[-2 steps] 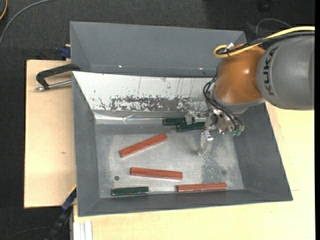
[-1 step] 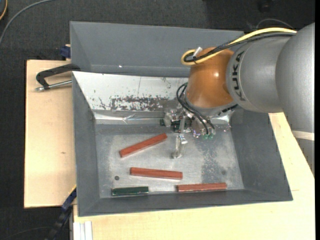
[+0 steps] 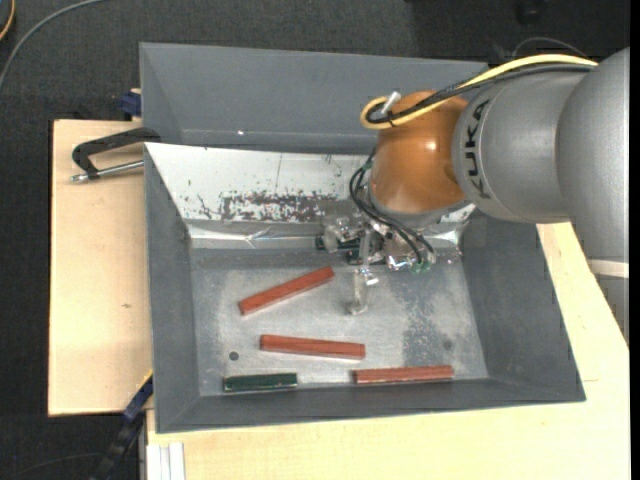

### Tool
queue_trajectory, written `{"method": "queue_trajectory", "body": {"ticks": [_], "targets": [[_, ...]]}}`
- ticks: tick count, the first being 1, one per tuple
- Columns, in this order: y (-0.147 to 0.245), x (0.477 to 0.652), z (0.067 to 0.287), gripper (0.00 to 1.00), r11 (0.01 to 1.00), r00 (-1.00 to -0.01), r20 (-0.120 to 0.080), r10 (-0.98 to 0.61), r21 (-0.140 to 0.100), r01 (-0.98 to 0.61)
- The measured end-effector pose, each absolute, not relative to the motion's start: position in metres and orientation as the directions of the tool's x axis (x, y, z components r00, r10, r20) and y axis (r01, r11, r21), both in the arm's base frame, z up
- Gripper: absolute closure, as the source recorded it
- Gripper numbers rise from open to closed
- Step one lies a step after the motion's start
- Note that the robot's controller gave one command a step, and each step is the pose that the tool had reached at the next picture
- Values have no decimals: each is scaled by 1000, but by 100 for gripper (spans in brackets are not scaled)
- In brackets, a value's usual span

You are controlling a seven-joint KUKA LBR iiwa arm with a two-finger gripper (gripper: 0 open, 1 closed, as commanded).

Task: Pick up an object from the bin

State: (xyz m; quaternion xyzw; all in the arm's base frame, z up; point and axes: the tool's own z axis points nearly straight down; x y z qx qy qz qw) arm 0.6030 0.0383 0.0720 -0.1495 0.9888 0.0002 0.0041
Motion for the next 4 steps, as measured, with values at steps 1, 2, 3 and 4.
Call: {"method": "queue_trajectory", "body": {"ticks": [1,2,3,4], "targets": [[29,592,159,0,939,-939,-15,-344,-4,-344],[106,596,66,0,917,-917,4,-398,6,-398],[102,598,71,100,920,-920,-2,-393,1,-393],[103,588,196,100,940,-940,-16,-341,-1,-341]]}}
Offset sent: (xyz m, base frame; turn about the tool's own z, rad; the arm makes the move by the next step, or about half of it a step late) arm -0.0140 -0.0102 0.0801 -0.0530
